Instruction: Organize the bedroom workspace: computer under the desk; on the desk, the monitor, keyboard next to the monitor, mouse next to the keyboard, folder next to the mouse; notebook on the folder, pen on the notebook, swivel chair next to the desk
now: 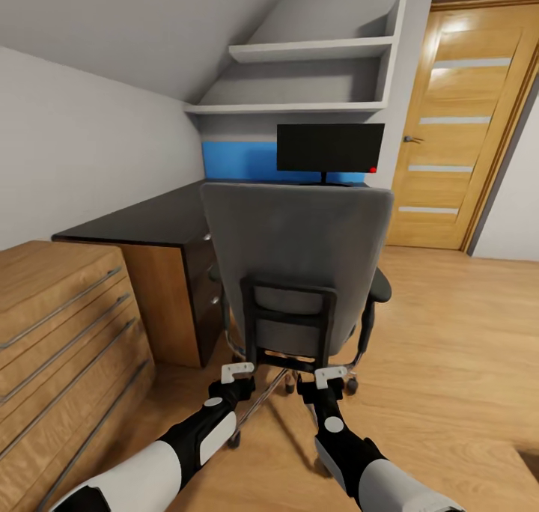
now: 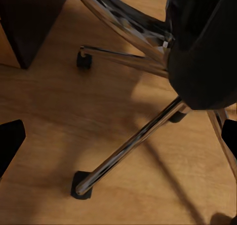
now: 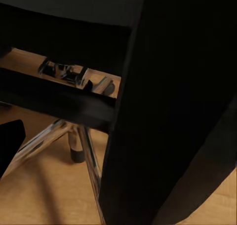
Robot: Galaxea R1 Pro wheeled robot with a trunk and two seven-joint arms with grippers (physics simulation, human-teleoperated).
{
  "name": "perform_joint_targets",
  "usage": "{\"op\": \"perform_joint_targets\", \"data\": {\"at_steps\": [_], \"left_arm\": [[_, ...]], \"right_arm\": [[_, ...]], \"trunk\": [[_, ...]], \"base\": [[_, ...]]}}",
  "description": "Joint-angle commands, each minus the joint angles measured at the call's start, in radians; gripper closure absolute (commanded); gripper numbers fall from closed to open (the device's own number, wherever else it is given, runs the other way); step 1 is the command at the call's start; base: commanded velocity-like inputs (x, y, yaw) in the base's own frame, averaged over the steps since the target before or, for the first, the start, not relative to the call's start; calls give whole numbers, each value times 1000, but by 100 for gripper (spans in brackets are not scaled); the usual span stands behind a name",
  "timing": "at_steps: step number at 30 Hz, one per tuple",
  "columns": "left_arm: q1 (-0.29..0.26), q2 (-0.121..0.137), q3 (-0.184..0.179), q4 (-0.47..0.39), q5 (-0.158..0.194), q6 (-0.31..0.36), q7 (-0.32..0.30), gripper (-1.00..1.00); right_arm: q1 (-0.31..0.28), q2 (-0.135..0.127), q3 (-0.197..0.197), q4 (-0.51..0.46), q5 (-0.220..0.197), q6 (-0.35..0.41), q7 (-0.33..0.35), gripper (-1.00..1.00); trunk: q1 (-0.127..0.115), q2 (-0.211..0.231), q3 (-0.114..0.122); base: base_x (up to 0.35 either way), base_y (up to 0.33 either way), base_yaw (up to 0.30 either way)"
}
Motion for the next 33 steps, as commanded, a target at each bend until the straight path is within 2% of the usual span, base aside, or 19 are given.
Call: {"op": "perform_joint_targets", "data": {"at_steps": [1,9,15,17,22,33], "left_arm": [[-1,0,-9,0,10,-4,6,-100],[-1,0,-10,0,10,-4,6,-100],[-1,-1,-17,0,9,-4,6,-100],[-1,-1,-23,0,9,-4,6,-100],[-1,-2,-69,-1,10,-4,8,-100],[-1,-3,-75,-1,10,-3,7,-100]], "right_arm": [[-1,0,4,1,9,1,-10,-100],[-1,0,2,-1,9,1,-12,-100],[-1,0,-1,-2,10,-36,-17,-100],[-1,0,-2,-3,10,-40,-17,-100],[-1,0,-3,-2,9,-43,-17,-100],[-1,0,-3,1,9,-45,-17,-100]], "trunk": [[0,0,-1],[0,0,-1],[0,0,-5],[0,0,-6],[0,0,-6],[0,0,-6]], "base": [[319,0,0],[320,0,0],[321,0,116],[321,0,76],[321,0,18],[265,0,-66]]}}
